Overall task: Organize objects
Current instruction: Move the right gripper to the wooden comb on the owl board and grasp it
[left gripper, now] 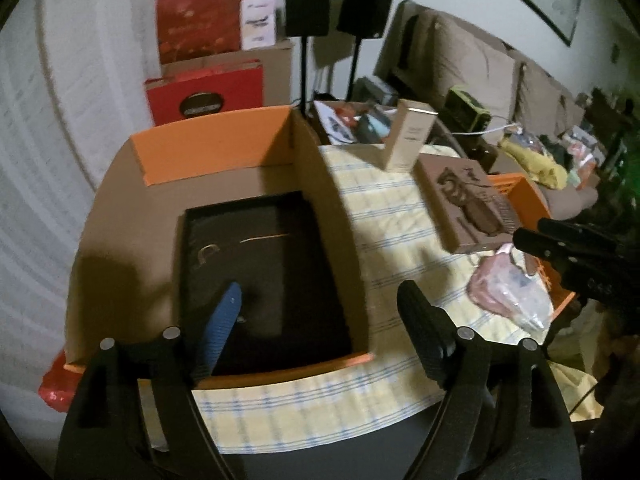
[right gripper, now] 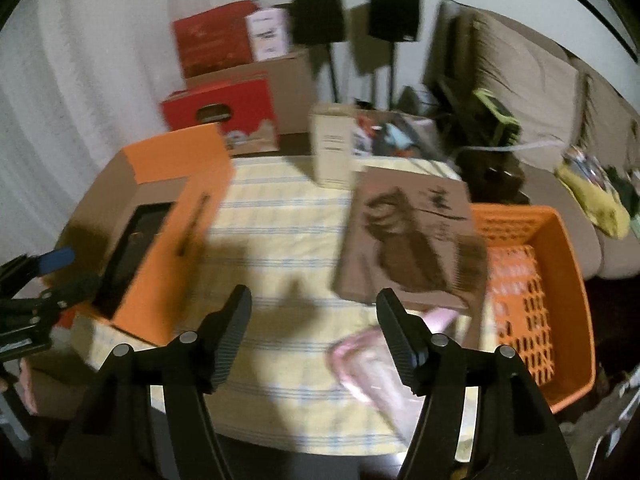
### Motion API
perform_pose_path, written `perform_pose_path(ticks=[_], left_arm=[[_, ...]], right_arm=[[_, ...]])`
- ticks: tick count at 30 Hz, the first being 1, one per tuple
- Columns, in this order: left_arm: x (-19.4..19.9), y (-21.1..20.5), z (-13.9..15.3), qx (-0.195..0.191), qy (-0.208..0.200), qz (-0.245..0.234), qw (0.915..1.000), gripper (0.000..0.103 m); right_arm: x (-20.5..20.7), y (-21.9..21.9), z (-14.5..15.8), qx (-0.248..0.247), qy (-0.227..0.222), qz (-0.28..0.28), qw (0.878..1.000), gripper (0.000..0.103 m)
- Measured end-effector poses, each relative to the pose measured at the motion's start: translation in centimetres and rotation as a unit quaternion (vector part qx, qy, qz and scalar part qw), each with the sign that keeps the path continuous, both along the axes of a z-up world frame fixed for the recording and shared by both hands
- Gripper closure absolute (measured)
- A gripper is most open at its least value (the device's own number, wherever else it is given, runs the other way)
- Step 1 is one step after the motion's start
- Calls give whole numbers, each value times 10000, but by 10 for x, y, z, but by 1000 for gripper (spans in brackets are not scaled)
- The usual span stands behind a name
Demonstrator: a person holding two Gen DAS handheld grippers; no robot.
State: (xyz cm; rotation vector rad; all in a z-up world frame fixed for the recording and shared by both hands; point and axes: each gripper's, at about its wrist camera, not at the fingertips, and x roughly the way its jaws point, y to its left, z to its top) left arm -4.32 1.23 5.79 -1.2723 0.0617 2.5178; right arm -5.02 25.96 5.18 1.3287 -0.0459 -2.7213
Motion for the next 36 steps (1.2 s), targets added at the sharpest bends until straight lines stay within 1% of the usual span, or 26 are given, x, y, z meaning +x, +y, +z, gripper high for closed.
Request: perform_pose_path(ticks=[3, 6, 7, 9, 13, 15, 17, 20, 24, 27, 32, 35, 36], left_arm=[[-2, 18, 1, 33, -5, -124, 9999, 23], [-3, 34, 0, 66, 5, -202, 9998, 23], [-4, 39, -1, 105, -16, -238, 9997, 21], [-6, 50, -2, 213, -70, -308, 9993, 18], [-10, 73, -6, 229, -159, -430, 9987, 18], [-14, 85, -9, 296, -251, -507, 9980, 18], [-17, 96, -13, 365, -361, -575, 9970, 18], [-22, 116, -20, 372, -476, -685, 9958, 18], [-27, 136, -30, 361, -632, -801, 9941, 18], [-33, 150, -38, 369, -762, -856, 9927, 18], [-40, 172, -52, 352, -910, -935, 9908, 18], [-42, 185, -59, 384, -1001, -1009, 9891, 18], [-43, 191, -62, 397, -1026, -1050, 9884, 18]], right_arm=[[2, 29, -2, 54, -19, -315, 9995, 36], [5, 50, -4, 113, -23, -547, 9984, 33], [6, 59, -6, 121, -30, -635, 9979, 32], [7, 70, -9, 111, -58, -750, 9971, 32], [9, 91, -15, 96, -113, -978, 9951, 32], [9, 101, -19, 102, -144, -1076, 9940, 32], [8, 108, -22, 92, -173, -1143, 9933, 32], [6, 118, -31, 69, -256, -1247, 9918, 32], [-2, 129, -50, 92, -448, -1349, 9898, 32], [-8, 134, -63, 61, -576, -1377, 9888, 32], [-15, 135, -76, 33, -696, -1344, 9885, 32], [-19, 135, -83, -70, -772, -1297, 9885, 36], [-21, 136, -85, -96, -800, -1289, 9884, 40]])
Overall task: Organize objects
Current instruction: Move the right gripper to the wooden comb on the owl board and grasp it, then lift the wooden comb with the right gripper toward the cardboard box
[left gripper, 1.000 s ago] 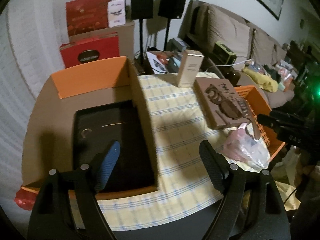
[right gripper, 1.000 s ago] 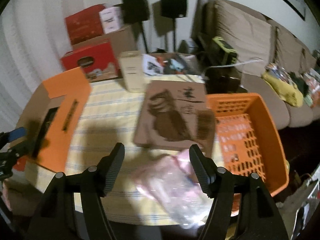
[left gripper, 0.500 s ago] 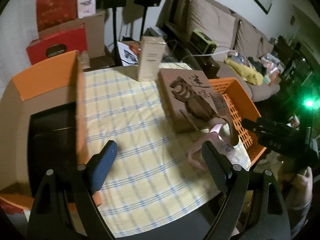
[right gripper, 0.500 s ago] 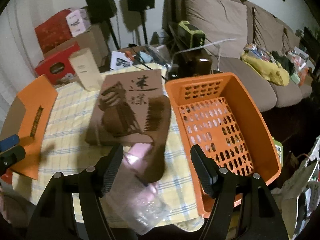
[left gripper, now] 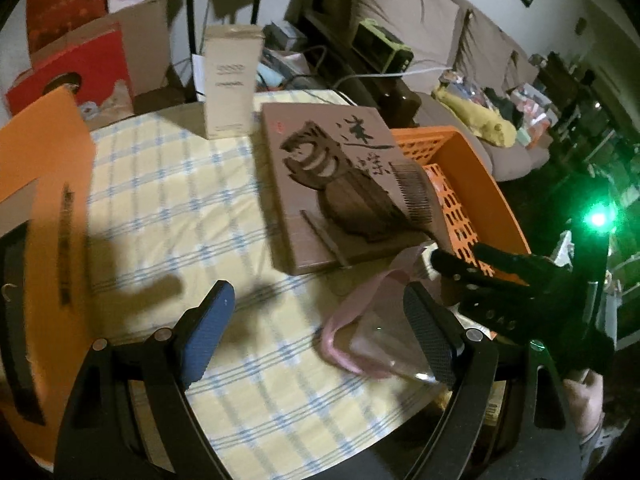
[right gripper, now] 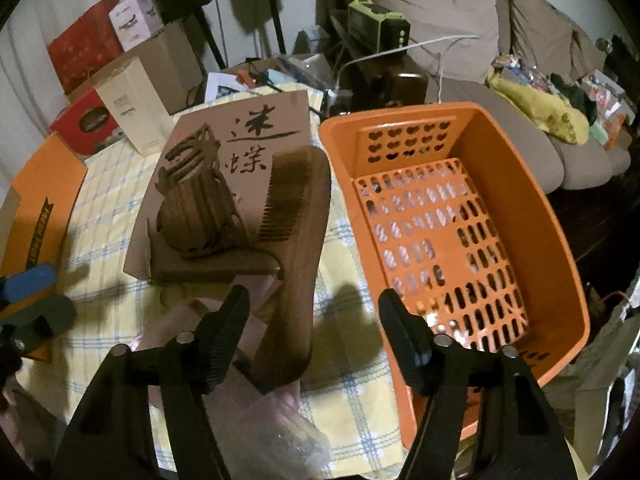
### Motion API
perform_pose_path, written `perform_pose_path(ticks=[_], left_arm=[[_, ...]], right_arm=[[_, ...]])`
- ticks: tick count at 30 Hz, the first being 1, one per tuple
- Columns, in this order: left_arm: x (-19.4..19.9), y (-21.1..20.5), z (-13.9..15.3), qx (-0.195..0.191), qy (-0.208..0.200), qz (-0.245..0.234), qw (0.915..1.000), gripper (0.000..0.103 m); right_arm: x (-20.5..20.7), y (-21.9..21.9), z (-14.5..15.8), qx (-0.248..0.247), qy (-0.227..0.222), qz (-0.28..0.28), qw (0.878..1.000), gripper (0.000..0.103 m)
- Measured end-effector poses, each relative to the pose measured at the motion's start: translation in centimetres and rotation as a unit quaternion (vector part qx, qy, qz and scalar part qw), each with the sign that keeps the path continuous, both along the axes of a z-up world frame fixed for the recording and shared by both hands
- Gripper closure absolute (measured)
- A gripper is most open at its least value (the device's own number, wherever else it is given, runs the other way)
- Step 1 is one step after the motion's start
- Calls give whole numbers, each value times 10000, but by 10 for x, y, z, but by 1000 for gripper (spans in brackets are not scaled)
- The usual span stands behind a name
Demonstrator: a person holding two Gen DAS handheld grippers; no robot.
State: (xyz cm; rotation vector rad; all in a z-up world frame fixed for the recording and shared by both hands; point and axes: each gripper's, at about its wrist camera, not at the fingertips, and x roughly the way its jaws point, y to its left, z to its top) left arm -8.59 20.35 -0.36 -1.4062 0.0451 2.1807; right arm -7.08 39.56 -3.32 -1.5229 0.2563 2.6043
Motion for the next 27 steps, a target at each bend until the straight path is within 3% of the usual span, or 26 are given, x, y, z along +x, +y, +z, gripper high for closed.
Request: perform_pose_path(ticks=[5, 7, 18, 27], left_arm=[[-3, 21, -9, 51, -147, -119, 9998, 18], [-4, 30, -12, 95, -235, -189, 9995, 18], [-9, 48, -21, 480, -631, -261, 9965, 21], [-20, 32, -34, 1384, -1249, 167, 9823, 23]], right_arm=[[-5, 1, -9, -159, -122, 44, 9998, 63], [-6, 1, -12, -271, -160, 81, 9995, 80], [1, 17, -13, -966, -135, 8, 9952, 80], [14, 20, -9, -1452, -49, 55, 9894, 80]])
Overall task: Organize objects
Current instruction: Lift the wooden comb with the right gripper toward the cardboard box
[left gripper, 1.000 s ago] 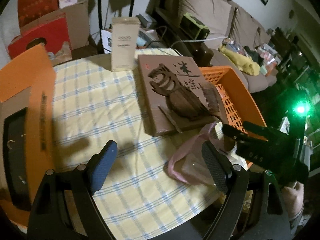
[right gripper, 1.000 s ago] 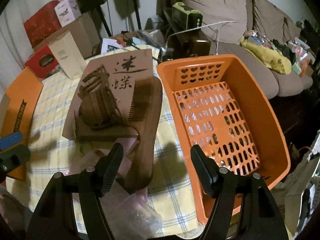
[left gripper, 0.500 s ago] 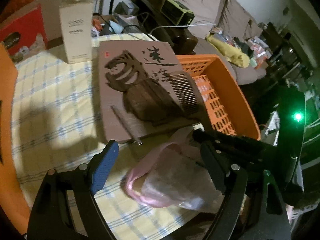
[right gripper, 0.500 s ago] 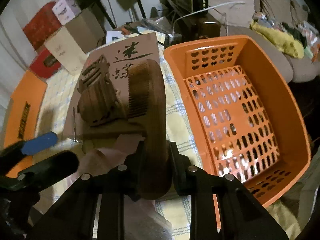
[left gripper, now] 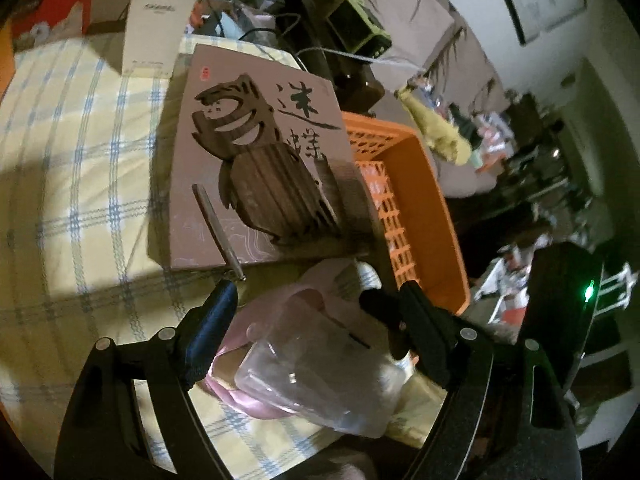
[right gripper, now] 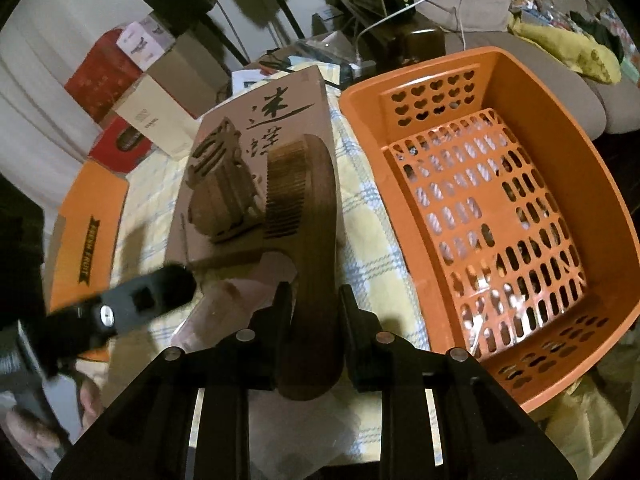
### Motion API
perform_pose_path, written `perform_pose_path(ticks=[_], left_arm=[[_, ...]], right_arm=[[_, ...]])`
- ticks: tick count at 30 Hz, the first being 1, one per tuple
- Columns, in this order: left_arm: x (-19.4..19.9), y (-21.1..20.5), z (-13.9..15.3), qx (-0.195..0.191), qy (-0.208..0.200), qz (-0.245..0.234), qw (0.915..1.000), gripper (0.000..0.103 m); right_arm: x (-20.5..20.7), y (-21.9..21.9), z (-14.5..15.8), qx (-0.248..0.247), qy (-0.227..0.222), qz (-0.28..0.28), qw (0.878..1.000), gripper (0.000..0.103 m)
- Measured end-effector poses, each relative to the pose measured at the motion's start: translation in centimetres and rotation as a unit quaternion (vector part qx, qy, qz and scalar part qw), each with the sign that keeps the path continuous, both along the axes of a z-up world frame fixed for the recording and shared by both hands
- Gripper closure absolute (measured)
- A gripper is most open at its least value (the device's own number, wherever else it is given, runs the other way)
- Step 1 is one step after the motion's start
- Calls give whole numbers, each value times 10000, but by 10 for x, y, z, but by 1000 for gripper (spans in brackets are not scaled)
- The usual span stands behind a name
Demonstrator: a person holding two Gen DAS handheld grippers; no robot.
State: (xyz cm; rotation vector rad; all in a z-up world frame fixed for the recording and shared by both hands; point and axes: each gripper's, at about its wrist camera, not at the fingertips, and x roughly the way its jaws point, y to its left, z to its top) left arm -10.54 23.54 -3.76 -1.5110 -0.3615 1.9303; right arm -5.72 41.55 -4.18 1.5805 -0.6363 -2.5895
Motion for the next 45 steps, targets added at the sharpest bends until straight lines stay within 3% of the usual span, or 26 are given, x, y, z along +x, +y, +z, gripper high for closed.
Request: perform_pose_path(ticks=[6, 10, 17, 30, 45], left_arm=[[-10, 10, -13, 184, -289, -37, 9994, 30], [-14, 19, -20, 229, -467, -98, 9986, 41], [-13, 24, -20, 146, -355, -133, 9992, 64], [-11, -39, 2, 300, -212, 259, 9990, 70], [-18, -153, 76, 346, 453, 1215, 9910, 71]], right_arm=[[7, -10, 7, -80, 68, 161, 9998, 81], [12, -21, 10, -110, 98, 288, 9995, 81], [21, -40, 20, -96, 189, 512, 9985, 83], [19, -94, 37, 56, 353, 1063, 9937, 84], [-6, -195, 96, 165, 936, 1973, 9757, 84]])
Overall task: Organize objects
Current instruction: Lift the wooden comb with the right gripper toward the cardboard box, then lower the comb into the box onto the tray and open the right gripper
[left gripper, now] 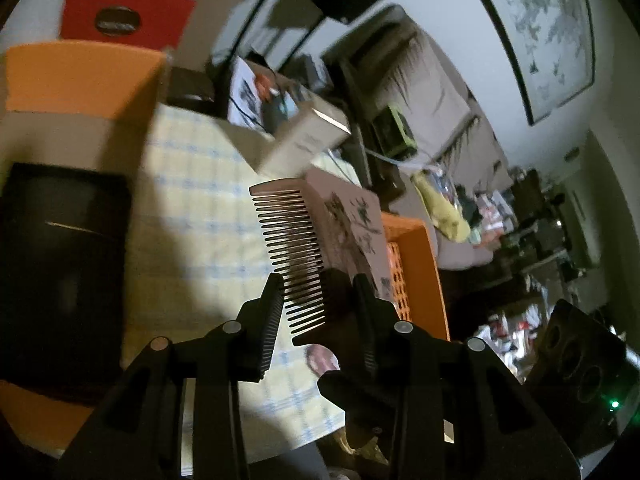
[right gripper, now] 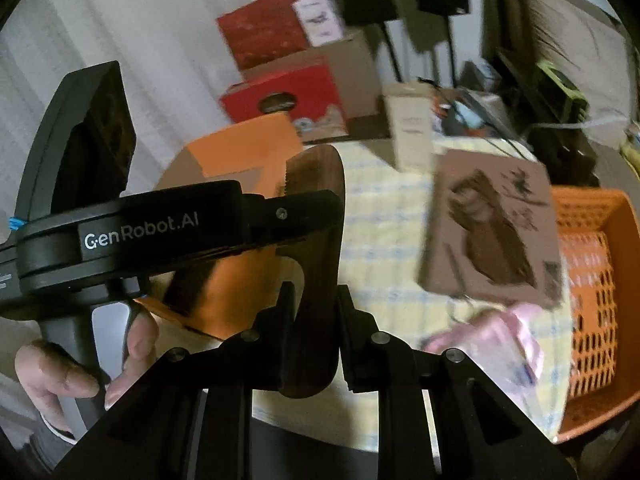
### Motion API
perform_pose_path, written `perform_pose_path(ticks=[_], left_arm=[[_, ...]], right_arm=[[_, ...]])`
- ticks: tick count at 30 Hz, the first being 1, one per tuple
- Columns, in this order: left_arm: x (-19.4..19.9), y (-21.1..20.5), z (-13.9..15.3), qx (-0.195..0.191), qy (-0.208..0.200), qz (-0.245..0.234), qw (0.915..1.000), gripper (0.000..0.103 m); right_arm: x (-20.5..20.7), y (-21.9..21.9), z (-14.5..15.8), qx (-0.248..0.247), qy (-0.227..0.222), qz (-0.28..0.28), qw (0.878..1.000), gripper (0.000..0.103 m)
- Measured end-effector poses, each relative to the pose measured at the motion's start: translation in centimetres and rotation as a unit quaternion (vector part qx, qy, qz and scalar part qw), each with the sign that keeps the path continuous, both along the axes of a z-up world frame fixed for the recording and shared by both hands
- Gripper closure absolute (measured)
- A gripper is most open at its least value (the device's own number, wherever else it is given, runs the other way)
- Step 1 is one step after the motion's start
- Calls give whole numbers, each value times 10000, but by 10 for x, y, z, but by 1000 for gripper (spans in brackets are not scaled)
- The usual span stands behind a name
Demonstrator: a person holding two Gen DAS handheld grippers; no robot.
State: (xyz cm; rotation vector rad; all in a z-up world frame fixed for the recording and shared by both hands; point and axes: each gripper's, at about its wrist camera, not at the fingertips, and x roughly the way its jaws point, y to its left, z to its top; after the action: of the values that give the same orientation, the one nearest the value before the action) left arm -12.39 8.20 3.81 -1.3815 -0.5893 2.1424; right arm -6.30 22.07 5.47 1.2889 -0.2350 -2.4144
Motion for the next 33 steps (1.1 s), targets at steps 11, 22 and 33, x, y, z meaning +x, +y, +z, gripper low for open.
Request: perform_pose_path(ticks=[11, 22, 33], left_arm=[[-20, -91, 7, -267, -24, 645, 9976, 71], [-43, -121, -14, -437, -274, 563, 9971, 71], [-57, -118, -49, -619, -638, 189, 9959, 71]], right_arm=[[-34, -93, 4, -6, -40, 682, 9977, 83], [-56, -140, -23, 268, -299, 783, 9961, 82], [-66, -160, -45, 937, -425, 682, 9924, 76]])
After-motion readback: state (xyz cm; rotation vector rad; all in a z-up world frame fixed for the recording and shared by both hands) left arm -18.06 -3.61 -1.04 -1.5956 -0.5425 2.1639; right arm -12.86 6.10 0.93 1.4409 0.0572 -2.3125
